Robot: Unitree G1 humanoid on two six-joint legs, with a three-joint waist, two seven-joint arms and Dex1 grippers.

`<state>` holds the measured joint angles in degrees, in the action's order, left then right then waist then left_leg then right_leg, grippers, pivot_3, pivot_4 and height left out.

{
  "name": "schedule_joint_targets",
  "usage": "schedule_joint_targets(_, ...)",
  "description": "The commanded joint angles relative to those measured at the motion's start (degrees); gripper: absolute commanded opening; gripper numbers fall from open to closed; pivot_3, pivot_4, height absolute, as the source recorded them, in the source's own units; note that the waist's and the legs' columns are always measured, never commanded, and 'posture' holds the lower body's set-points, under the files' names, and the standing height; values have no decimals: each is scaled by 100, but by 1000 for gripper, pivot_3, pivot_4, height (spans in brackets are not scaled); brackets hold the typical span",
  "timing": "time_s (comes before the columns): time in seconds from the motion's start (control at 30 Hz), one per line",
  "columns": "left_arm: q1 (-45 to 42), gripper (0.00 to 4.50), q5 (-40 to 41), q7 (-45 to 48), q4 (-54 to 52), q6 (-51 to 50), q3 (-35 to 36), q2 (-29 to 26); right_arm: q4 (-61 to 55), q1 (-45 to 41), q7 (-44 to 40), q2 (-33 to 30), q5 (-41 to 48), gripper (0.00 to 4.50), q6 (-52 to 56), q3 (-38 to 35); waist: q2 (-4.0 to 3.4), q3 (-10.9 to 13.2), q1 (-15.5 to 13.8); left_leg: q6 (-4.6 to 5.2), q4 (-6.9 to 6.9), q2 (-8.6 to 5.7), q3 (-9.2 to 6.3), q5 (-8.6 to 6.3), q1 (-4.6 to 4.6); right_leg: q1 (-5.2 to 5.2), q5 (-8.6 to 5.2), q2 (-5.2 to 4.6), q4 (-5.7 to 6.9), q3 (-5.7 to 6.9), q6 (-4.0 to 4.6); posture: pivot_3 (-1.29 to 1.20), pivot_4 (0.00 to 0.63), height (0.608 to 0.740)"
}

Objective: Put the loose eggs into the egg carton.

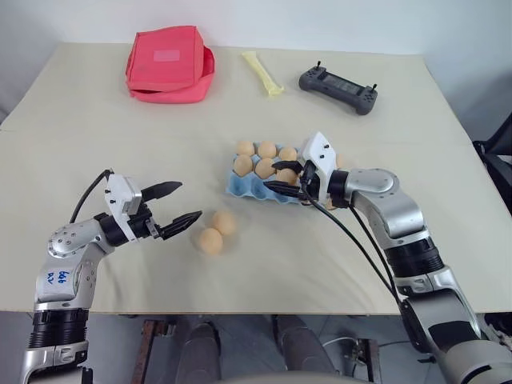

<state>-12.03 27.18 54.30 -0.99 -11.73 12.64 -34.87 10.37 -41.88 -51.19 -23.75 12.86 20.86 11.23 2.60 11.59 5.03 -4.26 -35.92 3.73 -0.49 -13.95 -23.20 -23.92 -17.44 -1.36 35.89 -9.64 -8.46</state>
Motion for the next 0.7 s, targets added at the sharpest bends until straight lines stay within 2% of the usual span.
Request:
schedule_joint_targets(0.03, 88, 4500, 90, -53, -212, 111, 154, 4, 2, -120, -189, -6, -93, 2763, -176, 62, 0, 0, -1, 0, 0, 0, 0, 0, 0, 0, 0, 0, 1, 0, 0, 0, 150, 740)
schedule_joint_targets(0.2, 39, 4500, 82, -68, -160, 133, 120, 20, -128, -73, -222, 0, -99, 4457, -188, -16, 0, 0, -2, 0, -3, 0, 0, 0, 1, 0, 0, 0, 6, 0, 0, 0, 150, 740)
schedule_joint_targets(0.43, -200, 4500, 52, -49, -49, 111, -23, 103, -613, -4, -227, -208, 29, 4486, -56, -233, -1, 1, -9, 0, -3, 0, 0, 0, 0, 0, 0, 0, 5, 0, 0, 0, 150, 740)
schedule_joint_targets(0.7, -494, 4500, 8, 63, 200, 93, -112, 75, -2075, 1137, -786, -1258, 854, 4486, 477, -1013, -2, 1, -49, -2, -2, 0, -4, -3, -1, 5, -4, 0, -5, 3, -1, 0, 150, 740)
